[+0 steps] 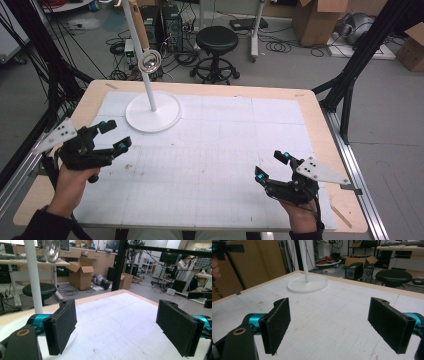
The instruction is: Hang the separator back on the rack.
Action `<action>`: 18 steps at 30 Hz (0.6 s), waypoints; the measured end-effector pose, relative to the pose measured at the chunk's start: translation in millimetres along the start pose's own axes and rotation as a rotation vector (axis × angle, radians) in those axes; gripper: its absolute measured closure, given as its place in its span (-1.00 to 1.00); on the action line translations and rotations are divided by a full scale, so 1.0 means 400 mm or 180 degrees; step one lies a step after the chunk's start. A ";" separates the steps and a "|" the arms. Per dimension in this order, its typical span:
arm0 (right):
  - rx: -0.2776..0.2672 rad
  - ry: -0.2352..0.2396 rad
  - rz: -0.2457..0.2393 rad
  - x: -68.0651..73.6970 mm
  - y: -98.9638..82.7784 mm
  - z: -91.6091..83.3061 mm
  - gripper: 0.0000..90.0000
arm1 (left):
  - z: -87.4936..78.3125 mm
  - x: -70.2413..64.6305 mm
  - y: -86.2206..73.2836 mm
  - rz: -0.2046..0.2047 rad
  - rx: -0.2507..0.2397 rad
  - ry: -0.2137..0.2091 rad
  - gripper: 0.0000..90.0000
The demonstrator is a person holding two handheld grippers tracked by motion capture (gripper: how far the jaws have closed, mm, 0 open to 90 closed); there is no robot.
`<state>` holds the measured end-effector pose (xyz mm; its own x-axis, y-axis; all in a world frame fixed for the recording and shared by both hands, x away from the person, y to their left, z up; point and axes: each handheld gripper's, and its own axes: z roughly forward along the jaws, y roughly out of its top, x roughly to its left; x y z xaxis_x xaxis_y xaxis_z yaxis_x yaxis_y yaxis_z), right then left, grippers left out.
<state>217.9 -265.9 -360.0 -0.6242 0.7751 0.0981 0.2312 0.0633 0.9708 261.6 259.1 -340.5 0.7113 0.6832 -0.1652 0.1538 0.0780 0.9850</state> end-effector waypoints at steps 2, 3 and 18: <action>-0.0001 -0.0021 -0.0011 0.000 -0.003 -0.001 -0.63 | -0.012 0.000 -0.030 -0.0064 -0.0008 -0.0016 -0.61; 0.0000 -0.0027 -0.0006 0.000 -0.005 -0.001 -0.63 | -0.016 0.001 -0.043 -0.0082 -0.0007 -0.0022 -0.61; 0.0014 -0.0087 0.0004 -0.007 -0.015 -0.006 -0.63 | -0.032 0.006 -0.091 -0.0141 0.0070 0.0007 -0.60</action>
<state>216.5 -270.1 -365.6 -0.6033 0.7920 0.0933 0.2353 0.0649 0.9698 249.0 267.1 -376.2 0.7021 0.6809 -0.2084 0.2001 0.0922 0.9754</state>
